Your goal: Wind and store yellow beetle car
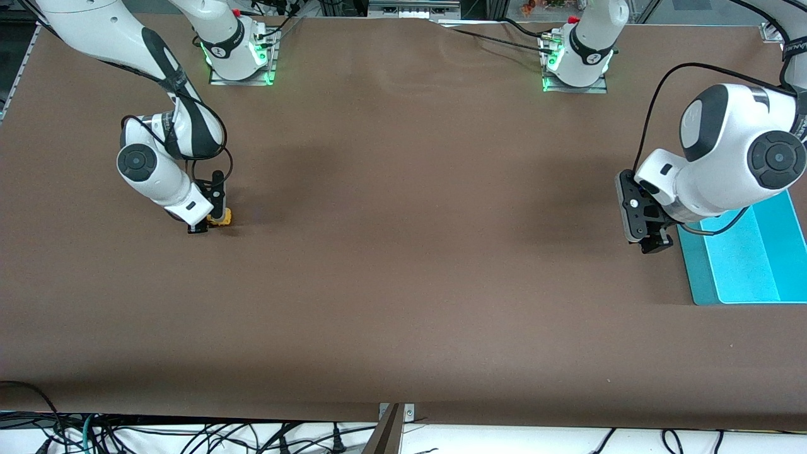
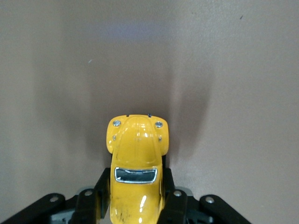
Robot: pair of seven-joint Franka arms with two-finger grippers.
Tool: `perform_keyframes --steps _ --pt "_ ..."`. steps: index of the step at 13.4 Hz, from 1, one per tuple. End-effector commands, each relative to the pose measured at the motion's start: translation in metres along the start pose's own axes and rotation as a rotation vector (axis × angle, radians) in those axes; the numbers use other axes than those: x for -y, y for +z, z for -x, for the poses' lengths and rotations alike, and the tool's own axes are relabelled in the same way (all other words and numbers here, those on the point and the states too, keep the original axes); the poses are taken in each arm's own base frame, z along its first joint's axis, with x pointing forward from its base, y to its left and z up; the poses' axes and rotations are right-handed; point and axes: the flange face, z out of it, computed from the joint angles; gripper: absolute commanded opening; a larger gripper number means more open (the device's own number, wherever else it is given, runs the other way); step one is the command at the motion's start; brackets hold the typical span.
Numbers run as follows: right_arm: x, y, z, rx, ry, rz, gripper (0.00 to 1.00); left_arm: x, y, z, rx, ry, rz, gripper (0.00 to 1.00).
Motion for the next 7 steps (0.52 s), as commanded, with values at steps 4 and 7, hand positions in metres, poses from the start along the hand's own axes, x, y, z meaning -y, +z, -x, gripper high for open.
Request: perform_keyframes --steps 4,7 --pt "0.016 0.041 0.019 0.014 -0.003 -0.070 0.22 -0.020 0.011 0.010 0.006 0.123 -0.048 1.00" --pt "0.013 0.028 0.022 0.018 0.006 -0.067 1.00 -0.021 0.013 0.013 -0.027 0.203 -0.040 1.00"
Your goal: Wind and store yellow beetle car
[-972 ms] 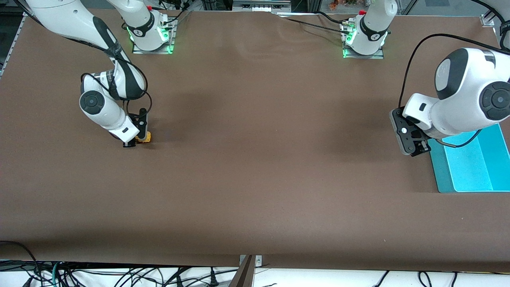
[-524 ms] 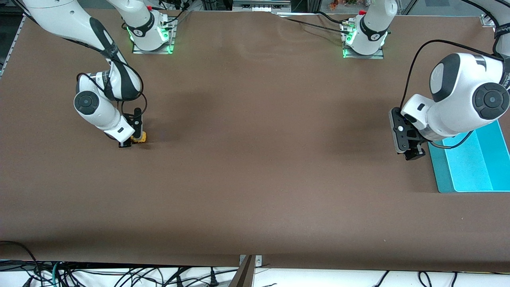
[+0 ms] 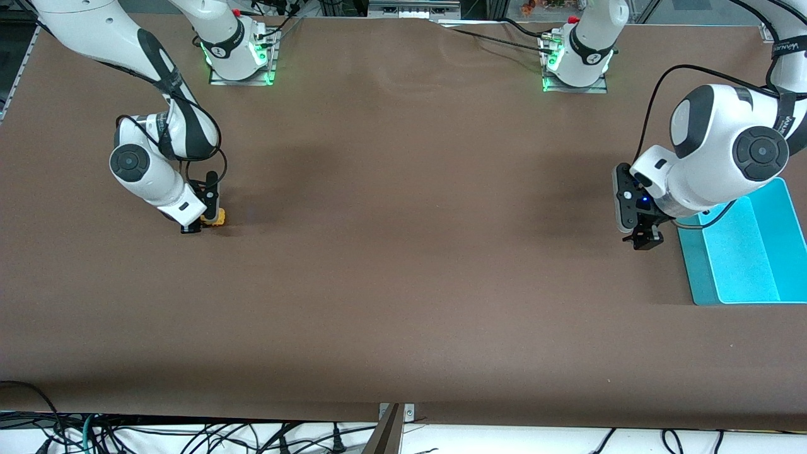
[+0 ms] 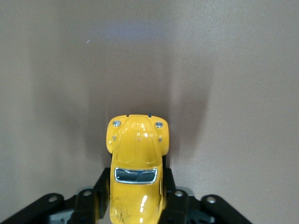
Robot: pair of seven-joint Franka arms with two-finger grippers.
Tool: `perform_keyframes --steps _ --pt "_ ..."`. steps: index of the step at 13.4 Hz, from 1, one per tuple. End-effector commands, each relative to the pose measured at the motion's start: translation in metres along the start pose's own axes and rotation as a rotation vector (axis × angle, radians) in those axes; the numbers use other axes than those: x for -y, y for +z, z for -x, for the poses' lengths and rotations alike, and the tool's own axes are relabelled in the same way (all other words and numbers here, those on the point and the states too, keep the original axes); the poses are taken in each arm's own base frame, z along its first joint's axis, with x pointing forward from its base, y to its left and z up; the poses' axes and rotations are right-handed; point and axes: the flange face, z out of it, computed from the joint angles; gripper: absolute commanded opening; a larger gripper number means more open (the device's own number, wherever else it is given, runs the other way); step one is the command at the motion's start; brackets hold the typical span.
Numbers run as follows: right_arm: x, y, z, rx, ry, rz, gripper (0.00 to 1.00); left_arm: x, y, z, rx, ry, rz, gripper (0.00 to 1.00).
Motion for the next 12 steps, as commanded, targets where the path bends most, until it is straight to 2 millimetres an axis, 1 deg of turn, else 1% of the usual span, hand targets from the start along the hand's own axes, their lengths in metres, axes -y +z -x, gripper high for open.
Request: perform_keyframes --steps 1,2,3,5,6,8,10,12 --pt "0.010 0.012 0.011 0.017 -0.004 -0.076 1.00 -0.010 -0.005 0.001 -0.059 0.083 -0.018 1.00" --pt "0.009 -0.006 0.010 0.022 -0.004 -0.081 1.00 -0.010 -0.005 0.001 -0.068 0.092 -0.017 1.00" --pt "0.009 -0.017 0.009 0.026 -0.007 -0.091 1.00 -0.009 -0.008 0.003 -0.066 0.090 -0.023 1.00" --pt "0.004 -0.026 0.008 0.030 -0.011 -0.101 1.00 -0.007 -0.008 0.019 -0.057 0.067 -0.027 1.00" --pt "0.001 -0.031 0.009 0.032 -0.007 -0.091 1.00 -0.007 -0.007 0.023 -0.059 0.059 -0.027 1.00" --pt "-0.002 -0.047 0.008 0.033 -0.004 -0.078 1.00 -0.006 -0.007 0.024 -0.057 0.056 -0.033 1.00" --pt "-0.011 -0.069 0.005 0.034 0.006 -0.080 1.00 -0.006 -0.007 0.026 -0.058 0.053 -0.033 1.00" --pt "-0.024 -0.092 0.007 -0.009 0.115 -0.069 1.00 -0.006 -0.007 0.030 -0.058 0.047 -0.034 1.00"
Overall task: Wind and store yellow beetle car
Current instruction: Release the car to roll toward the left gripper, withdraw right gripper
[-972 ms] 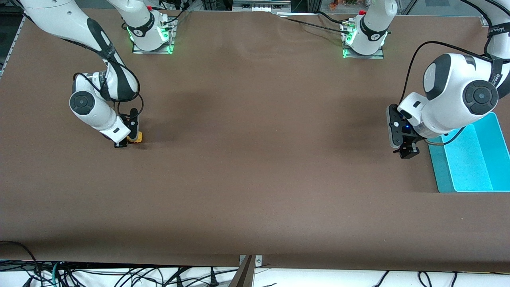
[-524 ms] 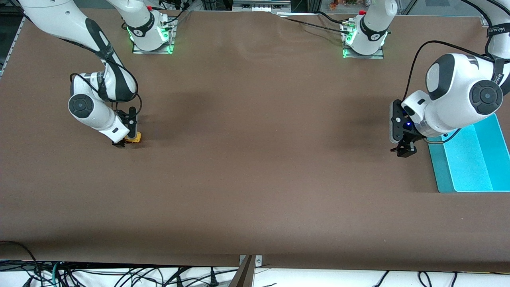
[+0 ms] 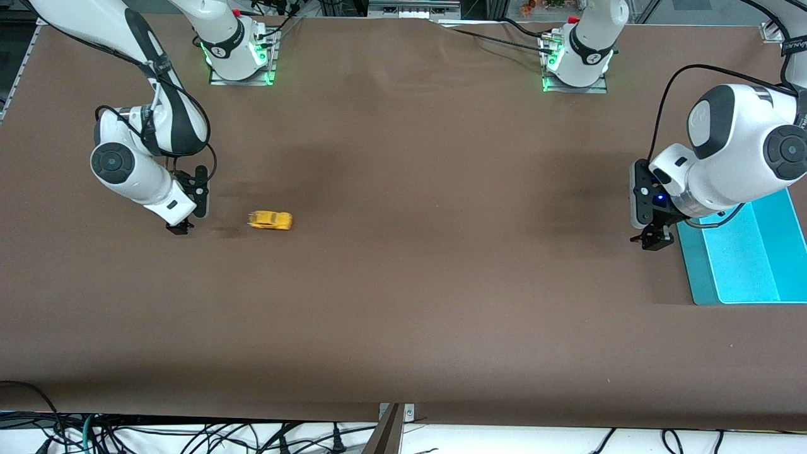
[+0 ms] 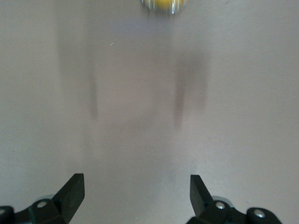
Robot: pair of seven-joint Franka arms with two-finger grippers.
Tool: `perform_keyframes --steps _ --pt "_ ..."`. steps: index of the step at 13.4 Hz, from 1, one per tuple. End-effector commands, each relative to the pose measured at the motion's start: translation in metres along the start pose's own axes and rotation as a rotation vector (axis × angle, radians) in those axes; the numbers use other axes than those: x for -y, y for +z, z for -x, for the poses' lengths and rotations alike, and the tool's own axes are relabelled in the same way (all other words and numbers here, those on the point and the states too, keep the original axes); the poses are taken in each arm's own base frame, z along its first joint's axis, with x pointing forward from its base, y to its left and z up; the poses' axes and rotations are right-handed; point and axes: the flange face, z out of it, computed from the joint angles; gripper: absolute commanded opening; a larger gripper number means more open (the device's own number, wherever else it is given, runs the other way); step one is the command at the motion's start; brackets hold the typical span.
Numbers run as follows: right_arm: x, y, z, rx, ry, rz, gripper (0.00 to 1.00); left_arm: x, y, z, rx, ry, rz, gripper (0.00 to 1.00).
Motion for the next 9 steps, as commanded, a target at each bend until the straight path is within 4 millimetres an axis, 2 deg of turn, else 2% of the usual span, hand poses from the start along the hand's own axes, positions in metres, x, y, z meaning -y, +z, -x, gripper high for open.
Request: perform_keyframes --steps 1,3,5,9 --pt "-0.011 -0.034 -0.004 -0.057 0.125 -0.011 1.00 -0.006 -0.005 0.010 -0.010 0.001 -0.017 1.00" --pt "-0.022 -0.059 -0.005 -0.068 0.252 -0.022 1.00 -0.003 -0.006 0.017 -0.010 -0.010 -0.040 1.00" --pt "-0.030 -0.084 -0.002 -0.072 0.405 -0.039 1.00 -0.006 0.001 0.035 -0.011 -0.034 -0.029 1.00" --pt "-0.037 -0.122 0.003 -0.105 0.667 0.008 1.00 0.001 0.020 0.041 0.050 0.009 -0.022 1.00"
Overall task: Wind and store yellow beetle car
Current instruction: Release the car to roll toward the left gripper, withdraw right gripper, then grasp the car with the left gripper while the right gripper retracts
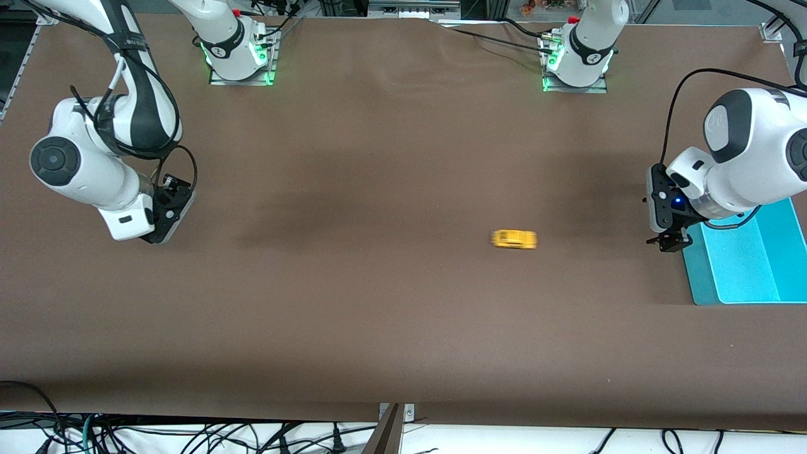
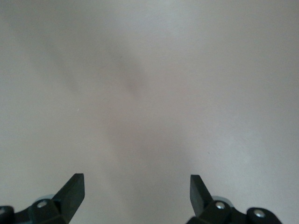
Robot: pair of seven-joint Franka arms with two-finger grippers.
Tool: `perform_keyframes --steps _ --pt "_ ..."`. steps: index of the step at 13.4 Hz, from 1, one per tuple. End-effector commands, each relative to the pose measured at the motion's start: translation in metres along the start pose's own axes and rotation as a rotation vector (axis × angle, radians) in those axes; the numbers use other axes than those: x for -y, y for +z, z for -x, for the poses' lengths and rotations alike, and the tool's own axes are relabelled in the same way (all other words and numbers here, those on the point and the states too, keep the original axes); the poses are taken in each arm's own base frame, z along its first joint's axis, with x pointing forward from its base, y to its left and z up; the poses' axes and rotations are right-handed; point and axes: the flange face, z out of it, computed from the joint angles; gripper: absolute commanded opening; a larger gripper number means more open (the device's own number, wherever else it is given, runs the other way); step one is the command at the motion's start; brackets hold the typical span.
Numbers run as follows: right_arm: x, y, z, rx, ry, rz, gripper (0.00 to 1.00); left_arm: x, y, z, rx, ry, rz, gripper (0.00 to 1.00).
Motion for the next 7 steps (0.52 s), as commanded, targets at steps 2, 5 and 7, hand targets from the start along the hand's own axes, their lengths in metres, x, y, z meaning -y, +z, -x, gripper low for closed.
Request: perform_keyframes --steps 2,5,7 --pt "-0.007 -0.038 -0.004 -0.070 0.168 0.014 1.00 0.005 0.025 0.010 0.024 0.034 0.009 1.00" --pt "-0.003 -0.078 0.001 -0.105 0.318 -0.014 1.00 0.009 0.045 0.032 0.052 0.041 -0.002 1.00" --pt "-0.001 -0.106 0.006 -0.073 0.493 -0.054 1.00 0.002 0.060 0.042 0.073 0.045 -0.001 1.00"
